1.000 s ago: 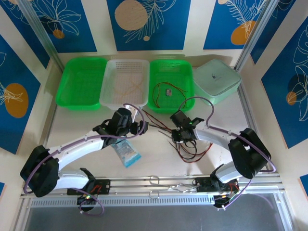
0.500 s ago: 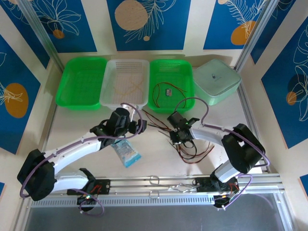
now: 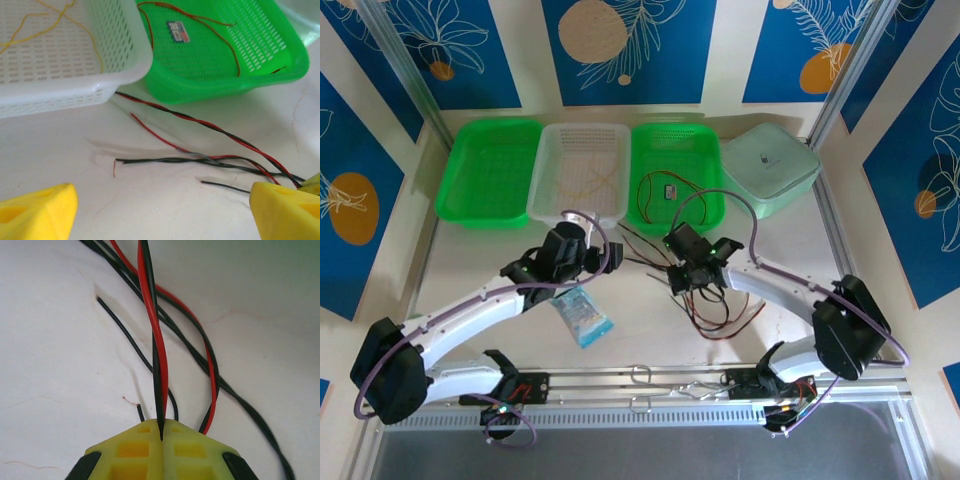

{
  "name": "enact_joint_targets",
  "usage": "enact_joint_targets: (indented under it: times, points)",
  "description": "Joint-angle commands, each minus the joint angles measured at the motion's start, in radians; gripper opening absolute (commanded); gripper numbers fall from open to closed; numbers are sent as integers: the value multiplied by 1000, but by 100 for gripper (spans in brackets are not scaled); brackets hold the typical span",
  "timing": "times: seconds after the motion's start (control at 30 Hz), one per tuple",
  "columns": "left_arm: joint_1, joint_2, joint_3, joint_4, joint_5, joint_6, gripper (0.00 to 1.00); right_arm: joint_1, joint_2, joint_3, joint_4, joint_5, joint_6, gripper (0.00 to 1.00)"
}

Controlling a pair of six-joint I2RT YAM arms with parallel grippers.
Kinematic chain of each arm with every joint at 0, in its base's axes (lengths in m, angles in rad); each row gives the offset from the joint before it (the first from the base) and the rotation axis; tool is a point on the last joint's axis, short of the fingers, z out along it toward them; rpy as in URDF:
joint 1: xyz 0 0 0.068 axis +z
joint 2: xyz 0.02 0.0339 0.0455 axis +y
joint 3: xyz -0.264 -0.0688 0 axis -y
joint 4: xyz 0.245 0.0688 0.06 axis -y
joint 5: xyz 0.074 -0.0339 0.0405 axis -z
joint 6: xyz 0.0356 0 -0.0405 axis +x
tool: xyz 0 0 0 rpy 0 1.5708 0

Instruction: Untangle the cables

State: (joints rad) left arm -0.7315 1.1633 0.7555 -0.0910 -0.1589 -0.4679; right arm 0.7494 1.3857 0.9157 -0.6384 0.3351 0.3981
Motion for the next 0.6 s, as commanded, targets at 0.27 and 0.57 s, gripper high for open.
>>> enact_joint_targets:
  times: [0.27, 0.57]
  points:
    - [203, -58, 335, -187, 210, -12, 92, 48, -299, 57, 15, 23, -104, 0]
    - [277, -62, 253, -9, 445, -351, 89, 79, -335, 168, 104, 106, -147, 0]
